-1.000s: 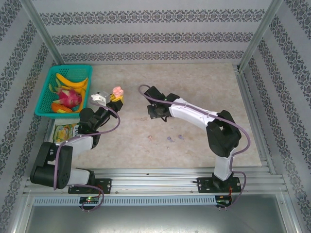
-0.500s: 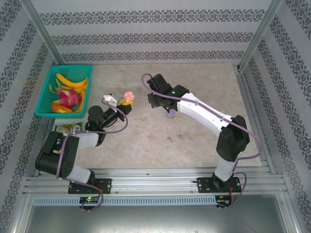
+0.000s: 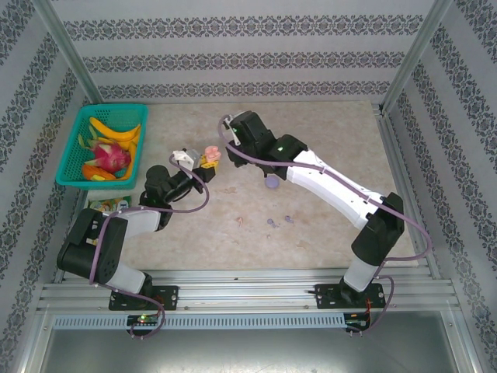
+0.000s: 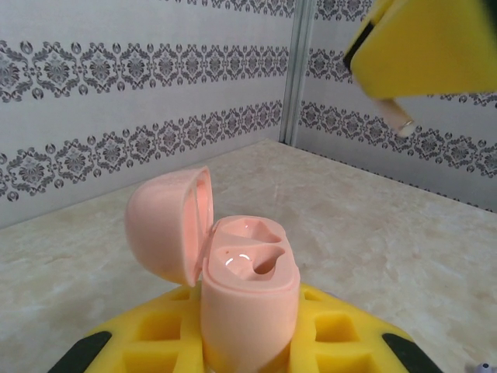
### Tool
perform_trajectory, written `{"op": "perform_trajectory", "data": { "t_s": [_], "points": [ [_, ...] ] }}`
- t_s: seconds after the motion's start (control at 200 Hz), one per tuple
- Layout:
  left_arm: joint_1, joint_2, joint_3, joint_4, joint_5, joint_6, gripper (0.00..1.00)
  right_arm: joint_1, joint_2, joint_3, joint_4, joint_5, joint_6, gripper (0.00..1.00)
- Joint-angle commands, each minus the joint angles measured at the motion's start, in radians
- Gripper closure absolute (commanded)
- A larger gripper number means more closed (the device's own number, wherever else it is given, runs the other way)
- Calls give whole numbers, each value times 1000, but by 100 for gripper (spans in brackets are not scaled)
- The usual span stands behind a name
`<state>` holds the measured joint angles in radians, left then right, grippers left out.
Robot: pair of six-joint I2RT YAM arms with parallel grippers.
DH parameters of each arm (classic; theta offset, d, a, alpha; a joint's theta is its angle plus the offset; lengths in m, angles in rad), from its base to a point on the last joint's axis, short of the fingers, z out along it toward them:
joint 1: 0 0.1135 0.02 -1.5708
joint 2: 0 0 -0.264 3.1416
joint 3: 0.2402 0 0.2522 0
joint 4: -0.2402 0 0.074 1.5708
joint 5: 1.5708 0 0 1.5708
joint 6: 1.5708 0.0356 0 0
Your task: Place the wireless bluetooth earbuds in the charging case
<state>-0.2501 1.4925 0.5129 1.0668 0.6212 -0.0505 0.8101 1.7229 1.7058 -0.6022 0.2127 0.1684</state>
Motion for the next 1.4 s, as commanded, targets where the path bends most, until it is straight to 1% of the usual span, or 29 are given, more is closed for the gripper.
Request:
{"op": "perform_trajectory", "data": {
  "t_s": [0.0, 0.25, 0.415, 0.834, 1.194, 1.399],
  "points": [
    [-19, 14, 34, -16, 14, 26, 100, 25, -1, 45, 37, 42, -91, 79],
    [-30, 27, 48, 6, 37, 0, 100, 67, 41, 91, 58, 79, -167, 79],
    [-31, 39, 60, 31, 49, -31, 100, 86, 75, 125, 35, 117, -193, 79],
    [-33, 53, 81, 55, 58, -63, 100, 118, 114, 139, 18, 220, -195, 79],
    [-32, 47, 78, 73, 58, -80, 100, 144, 159, 172, 5, 274, -202, 79],
    [-33, 43, 82, 82, 58, -92, 100, 144, 165, 168, 2, 282, -196, 79]
  ]
}}
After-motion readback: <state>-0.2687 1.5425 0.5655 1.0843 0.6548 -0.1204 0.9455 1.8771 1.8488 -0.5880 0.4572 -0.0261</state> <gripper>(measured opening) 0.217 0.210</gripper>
